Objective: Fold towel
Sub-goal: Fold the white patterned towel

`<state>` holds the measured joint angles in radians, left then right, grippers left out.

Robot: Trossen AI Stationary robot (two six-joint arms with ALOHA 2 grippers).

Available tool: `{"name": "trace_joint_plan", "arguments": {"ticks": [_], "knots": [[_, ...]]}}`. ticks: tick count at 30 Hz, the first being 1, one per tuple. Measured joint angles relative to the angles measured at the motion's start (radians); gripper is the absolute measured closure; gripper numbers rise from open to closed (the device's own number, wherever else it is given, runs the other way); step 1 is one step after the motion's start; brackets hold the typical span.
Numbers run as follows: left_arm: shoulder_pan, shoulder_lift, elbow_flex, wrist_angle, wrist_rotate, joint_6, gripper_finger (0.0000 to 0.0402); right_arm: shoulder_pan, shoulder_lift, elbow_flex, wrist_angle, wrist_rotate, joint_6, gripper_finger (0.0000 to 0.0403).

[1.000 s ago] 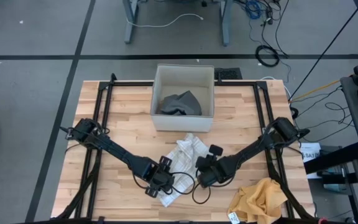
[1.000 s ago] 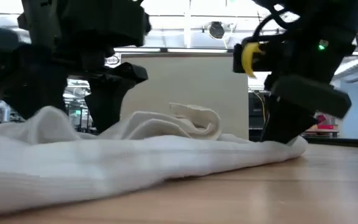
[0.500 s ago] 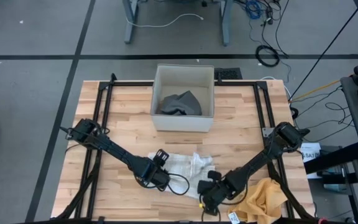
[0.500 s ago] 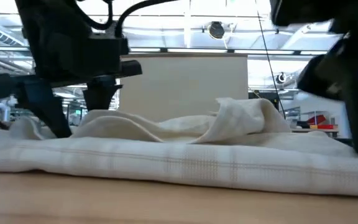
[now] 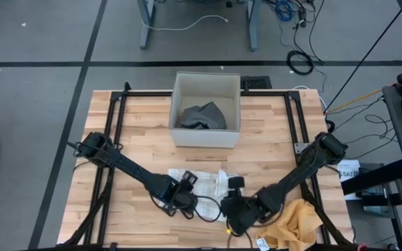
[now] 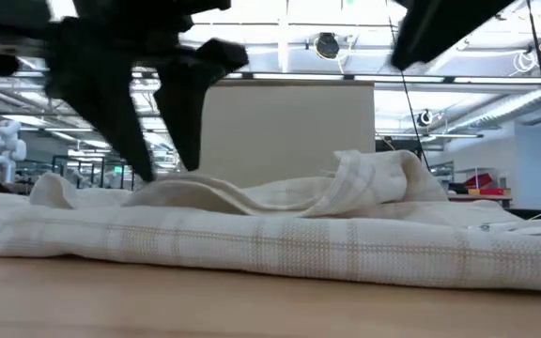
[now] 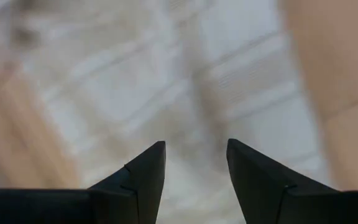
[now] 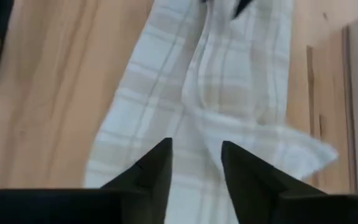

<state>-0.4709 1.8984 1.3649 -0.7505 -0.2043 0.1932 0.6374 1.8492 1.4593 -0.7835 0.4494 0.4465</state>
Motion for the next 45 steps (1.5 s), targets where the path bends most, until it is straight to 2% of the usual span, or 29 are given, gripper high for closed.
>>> {"name": "trace_joint_plan", "arguments": {"ticks": [2,6,10,16,24,31,34,38,43,45], "knots": [[-0.004,0.001,-0.025,0.051,0.042,-0.001,0.0223,-0.031,0.005,0.000,0.021,-0.039,-0.078,0.0250],[-0.021,0.000,-0.043,0.101,0.045,-0.006,0.0223,-0.089,0.020,0.000,0.034,-0.119,-0.205,0.0215],[-0.027,0.000,-0.071,0.154,0.044,-0.028,0.0223,-0.144,0.029,0.000,0.036,-0.177,-0.313,0.0200],[-0.027,0.000,-0.097,0.181,0.037,-0.054,0.0223,-0.223,0.042,0.000,0.086,-0.316,-0.425,0.0210],[-0.035,-0.001,-0.101,0.197,0.031,-0.055,0.0223,-0.304,0.118,0.000,0.086,-0.497,-0.494,0.0232],[-0.033,-0.002,-0.101,0.194,0.031,-0.053,0.0223,-0.346,0.145,-0.002,-0.053,-0.506,-0.485,0.0234],[-0.027,-0.002,-0.101,0.194,0.031,-0.054,0.0223,-0.356,0.144,-0.017,-0.058,-0.504,-0.455,0.0236],[-0.019,-0.003,-0.122,0.223,0.030,-0.059,0.0223,-0.347,0.144,-0.026,-0.085,-0.503,-0.408,0.0274],[-0.005,-0.003,-0.200,0.313,0.029,-0.062,0.0223,-0.306,0.139,-0.026,-0.114,-0.521,-0.350,0.0384],[0.002,-0.006,-0.226,0.351,0.029,-0.075,0.0223,-0.289,0.124,-0.027,-0.122,-0.529,-0.293,0.0390]]}}
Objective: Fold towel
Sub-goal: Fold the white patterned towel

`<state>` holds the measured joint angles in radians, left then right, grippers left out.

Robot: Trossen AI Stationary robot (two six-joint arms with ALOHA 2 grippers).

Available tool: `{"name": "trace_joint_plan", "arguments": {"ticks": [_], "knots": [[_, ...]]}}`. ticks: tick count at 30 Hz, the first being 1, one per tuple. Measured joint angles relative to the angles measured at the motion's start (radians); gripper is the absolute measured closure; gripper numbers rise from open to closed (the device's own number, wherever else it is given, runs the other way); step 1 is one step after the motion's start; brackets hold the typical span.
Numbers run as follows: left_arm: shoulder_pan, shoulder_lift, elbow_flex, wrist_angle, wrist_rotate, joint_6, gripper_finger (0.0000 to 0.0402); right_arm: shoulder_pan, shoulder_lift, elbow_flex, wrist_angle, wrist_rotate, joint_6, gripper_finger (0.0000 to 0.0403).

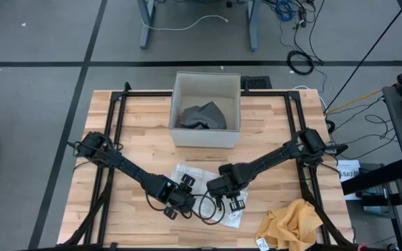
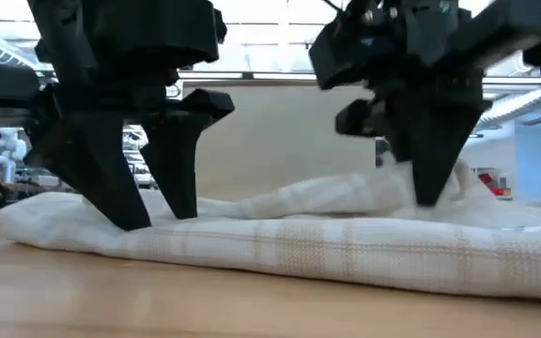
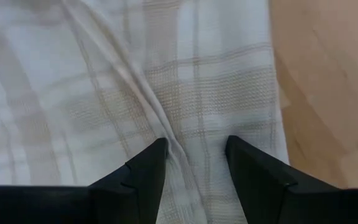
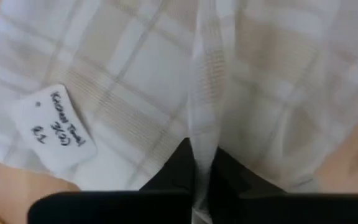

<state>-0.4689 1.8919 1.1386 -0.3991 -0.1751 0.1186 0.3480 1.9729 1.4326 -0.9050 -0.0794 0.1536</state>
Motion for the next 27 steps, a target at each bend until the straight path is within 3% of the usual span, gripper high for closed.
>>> {"name": "trace_joint_plan", "arguments": {"ticks": [7,14,21,27], "knots": [[0.026,0.001,-0.013,0.058,0.000,-0.023,0.0223,0.061,-0.094,0.029,0.027,0.005,0.217,0.0397],[0.060,0.003,-0.013,0.083,0.001,-0.026,0.0223,0.133,-0.088,0.047,0.243,0.011,0.347,0.0396],[0.072,0.003,-0.013,0.080,-0.003,-0.005,0.0223,0.143,-0.085,0.048,-0.129,0.183,0.446,0.0395],[0.053,-0.019,-0.001,0.042,-0.122,0.030,0.0223,0.139,-0.084,0.048,-0.126,0.176,0.480,0.0395]]}}
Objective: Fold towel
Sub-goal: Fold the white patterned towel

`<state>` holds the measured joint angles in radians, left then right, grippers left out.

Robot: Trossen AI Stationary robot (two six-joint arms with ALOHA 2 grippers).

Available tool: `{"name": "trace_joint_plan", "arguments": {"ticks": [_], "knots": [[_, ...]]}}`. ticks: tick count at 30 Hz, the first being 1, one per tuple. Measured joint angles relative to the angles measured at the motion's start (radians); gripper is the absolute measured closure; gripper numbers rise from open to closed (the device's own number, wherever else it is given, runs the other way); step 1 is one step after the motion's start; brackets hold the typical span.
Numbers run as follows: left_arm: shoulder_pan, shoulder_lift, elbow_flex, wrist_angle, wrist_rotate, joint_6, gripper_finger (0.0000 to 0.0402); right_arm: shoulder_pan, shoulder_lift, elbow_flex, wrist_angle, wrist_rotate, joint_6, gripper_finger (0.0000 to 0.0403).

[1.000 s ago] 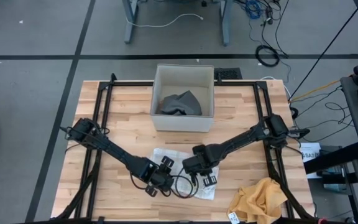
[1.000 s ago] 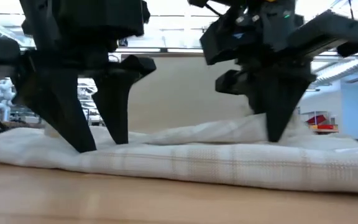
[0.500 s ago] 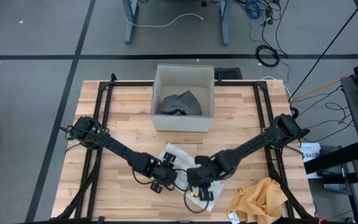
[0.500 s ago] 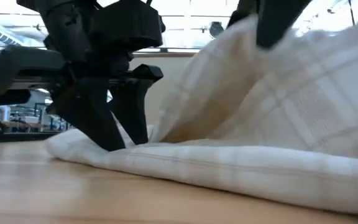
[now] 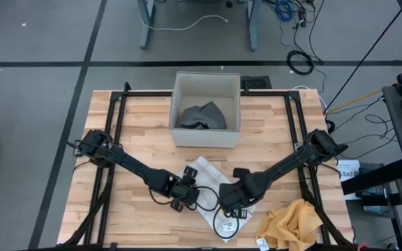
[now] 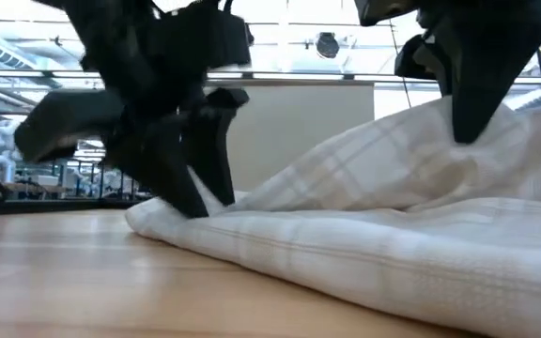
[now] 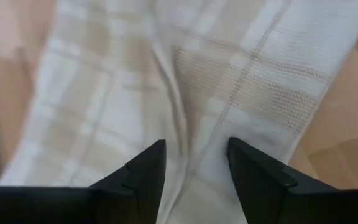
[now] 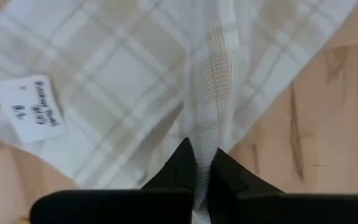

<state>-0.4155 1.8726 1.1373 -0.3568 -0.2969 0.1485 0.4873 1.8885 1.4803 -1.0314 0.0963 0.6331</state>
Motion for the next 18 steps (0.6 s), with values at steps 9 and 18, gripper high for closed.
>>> {"name": "trace_joint_plan", "arguments": {"ticks": [9,18], "knots": [[-0.062,-0.021,0.101,0.002,0.008,0.032,0.0223,-0.008,0.000,0.000,0.006,0.002,0.070,0.0395],[-0.109,0.062,0.105,0.344,0.265,0.106,0.0223,-0.009,0.000,0.000,0.018,0.003,0.096,0.0395]]}}
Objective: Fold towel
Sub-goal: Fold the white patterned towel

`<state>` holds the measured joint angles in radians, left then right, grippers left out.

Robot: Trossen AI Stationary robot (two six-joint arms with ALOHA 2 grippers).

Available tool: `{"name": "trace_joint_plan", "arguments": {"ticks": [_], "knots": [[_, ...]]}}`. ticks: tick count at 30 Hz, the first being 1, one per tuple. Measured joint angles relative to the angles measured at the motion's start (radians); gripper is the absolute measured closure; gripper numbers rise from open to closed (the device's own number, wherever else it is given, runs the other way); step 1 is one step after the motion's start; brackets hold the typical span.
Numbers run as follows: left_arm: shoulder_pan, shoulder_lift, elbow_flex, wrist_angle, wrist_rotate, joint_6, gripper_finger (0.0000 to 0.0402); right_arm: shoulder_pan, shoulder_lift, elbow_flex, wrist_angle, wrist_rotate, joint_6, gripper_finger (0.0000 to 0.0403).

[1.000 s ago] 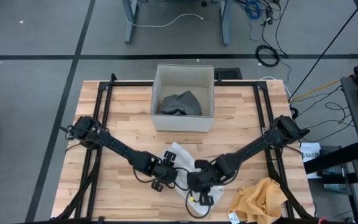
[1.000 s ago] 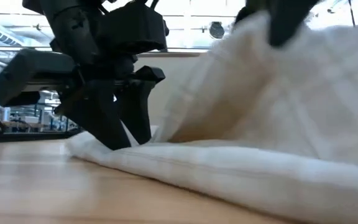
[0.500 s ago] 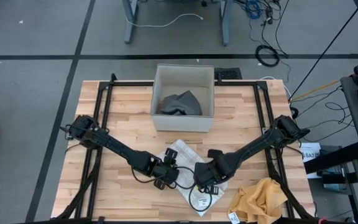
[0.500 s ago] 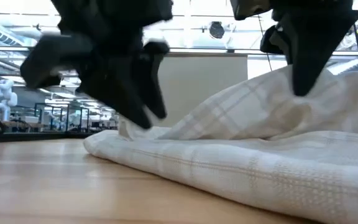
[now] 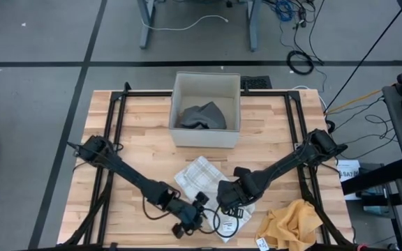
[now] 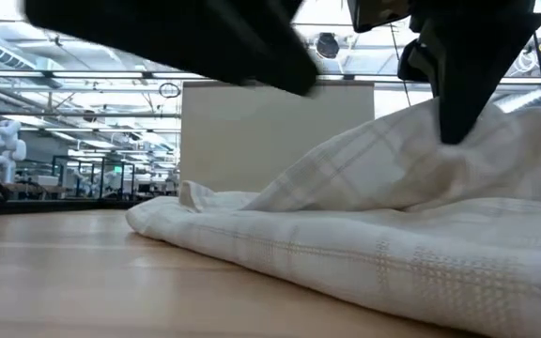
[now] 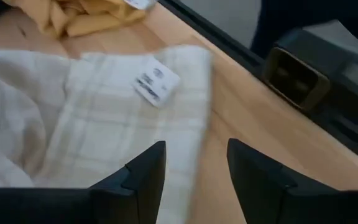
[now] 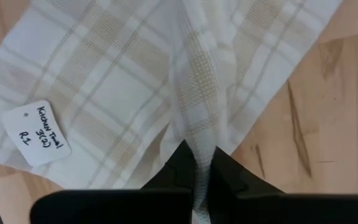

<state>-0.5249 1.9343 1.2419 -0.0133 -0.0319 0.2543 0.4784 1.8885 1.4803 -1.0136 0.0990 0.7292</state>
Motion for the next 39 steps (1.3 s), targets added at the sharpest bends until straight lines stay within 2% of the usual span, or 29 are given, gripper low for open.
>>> {"name": "trace_joint_plan", "arguments": {"ticks": [6,12,15,20,22,26,34,39], "knots": [[0.050,0.093,0.000,0.164,0.000,-0.006,0.0223,0.000,0.000,0.000,0.027,0.000,0.022,0.0395],[0.100,0.165,0.000,0.249,0.003,-0.038,0.0223,0.012,0.000,-0.002,0.167,-0.002,0.033,0.0382],[0.116,0.194,0.000,0.245,0.020,-0.061,0.0223,0.027,-0.001,-0.002,0.222,-0.038,0.029,0.0364],[0.129,0.217,0.002,0.257,0.028,-0.090,0.0223,0.055,-0.003,-0.003,0.187,-0.058,0.078,0.0309],[0.131,0.217,0.002,0.254,0.027,-0.088,0.0223,0.069,-0.003,-0.003,0.174,-0.096,0.098,0.0284],[0.135,0.217,0.002,0.252,0.027,-0.089,0.0223,0.124,-0.003,-0.002,0.278,-0.182,0.149,0.0246],[0.161,0.217,0.002,0.245,0.026,-0.089,0.0223,0.208,-0.003,-0.001,0.402,-0.178,0.294,0.0232],[0.176,0.217,0.002,0.243,0.025,-0.089,0.0223,0.213,-0.004,0.000,0.217,-0.100,0.336,0.0235]]}}
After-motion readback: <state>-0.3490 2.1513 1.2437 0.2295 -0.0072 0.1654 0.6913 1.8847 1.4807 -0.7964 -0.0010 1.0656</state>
